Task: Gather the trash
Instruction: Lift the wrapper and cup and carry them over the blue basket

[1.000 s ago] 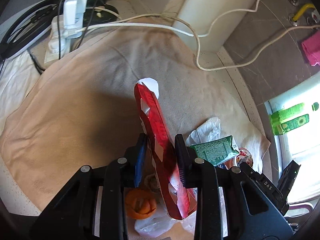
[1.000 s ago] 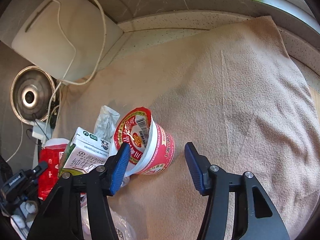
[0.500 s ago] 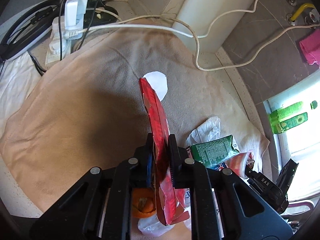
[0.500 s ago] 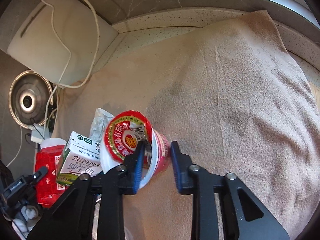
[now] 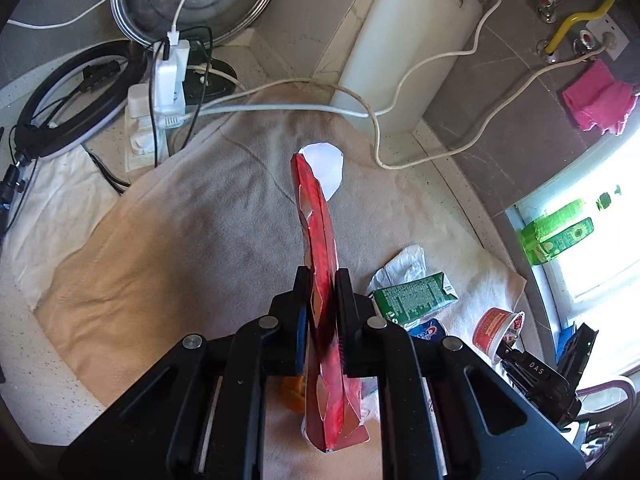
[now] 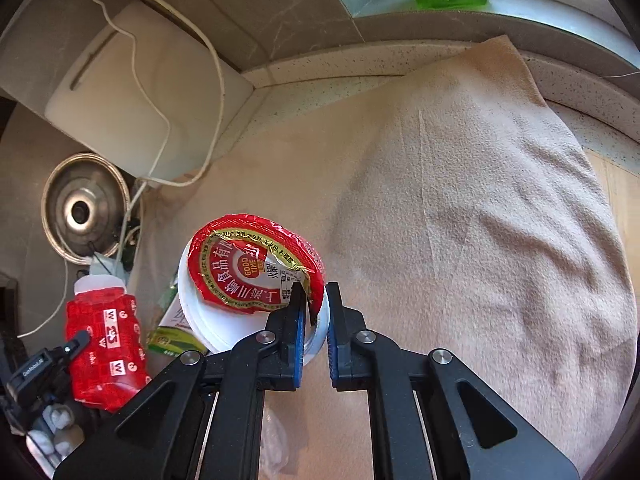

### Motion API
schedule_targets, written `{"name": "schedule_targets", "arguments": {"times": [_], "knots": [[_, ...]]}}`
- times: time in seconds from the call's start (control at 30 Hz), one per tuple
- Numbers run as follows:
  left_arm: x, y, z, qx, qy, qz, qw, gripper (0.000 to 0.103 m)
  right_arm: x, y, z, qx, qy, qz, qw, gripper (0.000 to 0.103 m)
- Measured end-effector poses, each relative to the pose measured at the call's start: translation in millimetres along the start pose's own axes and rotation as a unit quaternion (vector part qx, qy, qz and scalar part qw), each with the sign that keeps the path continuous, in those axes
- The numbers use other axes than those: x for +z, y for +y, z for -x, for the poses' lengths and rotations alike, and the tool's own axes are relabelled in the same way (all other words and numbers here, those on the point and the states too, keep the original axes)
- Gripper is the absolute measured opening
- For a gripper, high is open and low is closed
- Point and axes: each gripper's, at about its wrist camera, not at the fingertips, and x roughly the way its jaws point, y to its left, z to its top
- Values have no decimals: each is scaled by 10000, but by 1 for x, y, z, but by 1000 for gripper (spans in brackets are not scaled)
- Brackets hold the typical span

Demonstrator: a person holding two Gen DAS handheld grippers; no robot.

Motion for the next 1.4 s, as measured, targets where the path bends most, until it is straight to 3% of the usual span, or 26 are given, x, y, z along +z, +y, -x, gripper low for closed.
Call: {"name": "schedule_targets", "arguments": {"times": [0.4, 0.87, 1.4], "knots": [[-35, 32, 56, -70, -48, -424, 9991, 10, -51, 35, 40, 388, -108, 326, 9987, 8], [-95, 81, 115, -131, 69, -703, 9974, 10, -143, 101, 58, 577, 50, 1080, 9925, 8], [-167, 133, 124, -170, 660, -773, 9947, 10, -258, 139, 46, 431, 521, 1724, 9827, 8]]}}
